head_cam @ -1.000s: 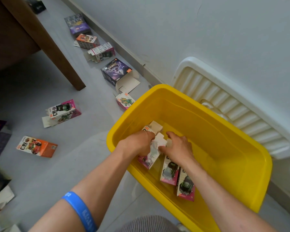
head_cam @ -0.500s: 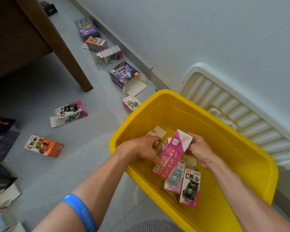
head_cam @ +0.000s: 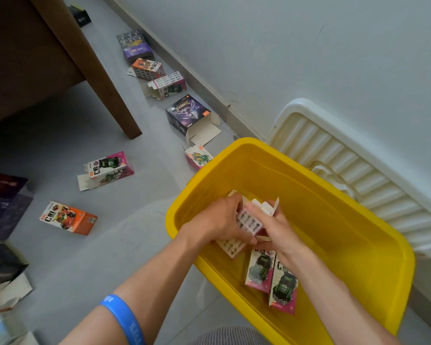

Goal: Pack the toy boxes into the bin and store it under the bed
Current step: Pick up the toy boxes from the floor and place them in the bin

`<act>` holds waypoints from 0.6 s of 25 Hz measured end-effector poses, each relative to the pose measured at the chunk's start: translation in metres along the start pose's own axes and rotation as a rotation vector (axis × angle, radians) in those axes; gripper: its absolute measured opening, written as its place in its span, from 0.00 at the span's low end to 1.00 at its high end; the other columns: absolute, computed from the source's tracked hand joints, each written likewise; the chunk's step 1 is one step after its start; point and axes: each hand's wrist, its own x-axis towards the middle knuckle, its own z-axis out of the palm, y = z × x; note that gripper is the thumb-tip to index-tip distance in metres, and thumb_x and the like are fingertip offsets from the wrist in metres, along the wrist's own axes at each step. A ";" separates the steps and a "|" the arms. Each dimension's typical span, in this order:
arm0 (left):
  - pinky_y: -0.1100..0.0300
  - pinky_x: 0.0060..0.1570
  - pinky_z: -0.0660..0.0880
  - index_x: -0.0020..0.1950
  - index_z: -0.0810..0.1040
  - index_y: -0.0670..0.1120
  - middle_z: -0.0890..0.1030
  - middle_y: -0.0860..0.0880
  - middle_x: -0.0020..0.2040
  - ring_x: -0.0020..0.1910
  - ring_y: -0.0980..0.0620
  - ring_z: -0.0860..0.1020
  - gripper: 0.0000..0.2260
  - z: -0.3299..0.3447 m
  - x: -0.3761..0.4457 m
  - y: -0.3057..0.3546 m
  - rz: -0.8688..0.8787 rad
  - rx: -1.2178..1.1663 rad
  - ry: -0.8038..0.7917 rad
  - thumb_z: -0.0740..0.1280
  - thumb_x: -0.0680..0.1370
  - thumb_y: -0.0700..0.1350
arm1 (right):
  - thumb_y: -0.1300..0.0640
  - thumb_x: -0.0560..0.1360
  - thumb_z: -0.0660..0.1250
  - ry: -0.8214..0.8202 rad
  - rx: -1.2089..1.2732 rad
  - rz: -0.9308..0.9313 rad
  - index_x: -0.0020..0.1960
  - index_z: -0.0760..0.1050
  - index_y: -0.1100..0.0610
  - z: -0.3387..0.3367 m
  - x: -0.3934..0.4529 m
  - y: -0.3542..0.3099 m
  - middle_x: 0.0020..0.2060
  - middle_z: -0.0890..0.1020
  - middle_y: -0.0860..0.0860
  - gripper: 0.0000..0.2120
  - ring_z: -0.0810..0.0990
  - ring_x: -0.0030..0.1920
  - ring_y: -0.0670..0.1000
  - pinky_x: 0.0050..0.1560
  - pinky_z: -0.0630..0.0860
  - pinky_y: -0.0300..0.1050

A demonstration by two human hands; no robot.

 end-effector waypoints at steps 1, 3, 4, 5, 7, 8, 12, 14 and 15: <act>0.50 0.43 0.81 0.56 0.69 0.54 0.78 0.54 0.48 0.45 0.54 0.79 0.30 -0.002 0.000 -0.001 -0.005 -0.071 -0.052 0.81 0.63 0.59 | 0.41 0.65 0.78 0.011 -0.026 -0.009 0.63 0.68 0.41 0.004 0.001 0.003 0.50 0.84 0.53 0.31 0.85 0.46 0.55 0.34 0.81 0.49; 0.51 0.46 0.82 0.60 0.69 0.56 0.79 0.52 0.53 0.49 0.52 0.81 0.29 -0.011 -0.001 -0.005 -0.056 -0.297 -0.154 0.81 0.66 0.53 | 0.56 0.67 0.78 0.016 0.119 -0.012 0.67 0.68 0.51 0.006 0.003 0.003 0.48 0.85 0.55 0.32 0.84 0.45 0.54 0.35 0.80 0.50; 0.53 0.47 0.82 0.61 0.68 0.57 0.80 0.51 0.55 0.50 0.52 0.82 0.30 -0.015 -0.002 -0.008 -0.080 -0.408 -0.190 0.81 0.67 0.50 | 0.60 0.66 0.77 -0.020 0.219 -0.014 0.66 0.69 0.53 0.001 0.004 0.002 0.47 0.85 0.56 0.32 0.84 0.45 0.55 0.37 0.80 0.51; 0.55 0.47 0.82 0.62 0.67 0.58 0.80 0.51 0.55 0.49 0.52 0.83 0.30 -0.017 -0.003 -0.009 -0.099 -0.496 -0.215 0.81 0.67 0.48 | 0.62 0.63 0.78 -0.062 0.310 -0.016 0.65 0.69 0.53 -0.005 0.007 0.002 0.46 0.86 0.57 0.33 0.83 0.47 0.56 0.40 0.80 0.52; 0.58 0.43 0.83 0.61 0.66 0.58 0.82 0.52 0.52 0.44 0.54 0.84 0.31 -0.015 -0.005 -0.008 -0.093 -0.490 -0.191 0.81 0.67 0.46 | 0.60 0.61 0.79 -0.106 0.355 -0.022 0.65 0.68 0.52 -0.013 0.007 0.001 0.49 0.85 0.57 0.36 0.82 0.53 0.59 0.45 0.82 0.54; 0.58 0.41 0.83 0.60 0.65 0.57 0.81 0.53 0.51 0.43 0.55 0.84 0.31 -0.011 -0.005 -0.007 -0.072 -0.407 -0.154 0.82 0.66 0.47 | 0.57 0.61 0.81 -0.085 0.315 -0.017 0.65 0.66 0.50 -0.014 0.007 0.001 0.51 0.84 0.56 0.38 0.82 0.55 0.59 0.48 0.82 0.56; 0.52 0.49 0.83 0.64 0.64 0.59 0.79 0.53 0.57 0.51 0.54 0.81 0.34 -0.007 -0.006 -0.005 -0.039 -0.314 -0.170 0.81 0.66 0.51 | 0.53 0.62 0.81 0.186 0.013 -0.085 0.65 0.64 0.44 -0.005 0.018 0.007 0.54 0.80 0.53 0.38 0.81 0.52 0.54 0.48 0.82 0.57; 0.54 0.51 0.81 0.67 0.67 0.58 0.77 0.52 0.62 0.55 0.52 0.79 0.30 -0.012 -0.005 -0.008 -0.051 -0.271 -0.094 0.77 0.71 0.46 | 0.54 0.62 0.80 0.199 -0.093 -0.182 0.63 0.65 0.43 -0.005 0.022 0.010 0.53 0.80 0.52 0.35 0.82 0.49 0.53 0.43 0.83 0.54; 0.55 0.51 0.80 0.69 0.68 0.56 0.76 0.50 0.65 0.58 0.50 0.78 0.27 -0.014 -0.005 -0.011 -0.056 -0.155 -0.033 0.73 0.74 0.42 | 0.51 0.62 0.80 0.162 -0.229 -0.230 0.62 0.65 0.41 -0.007 0.024 0.012 0.53 0.80 0.50 0.35 0.82 0.48 0.51 0.39 0.82 0.49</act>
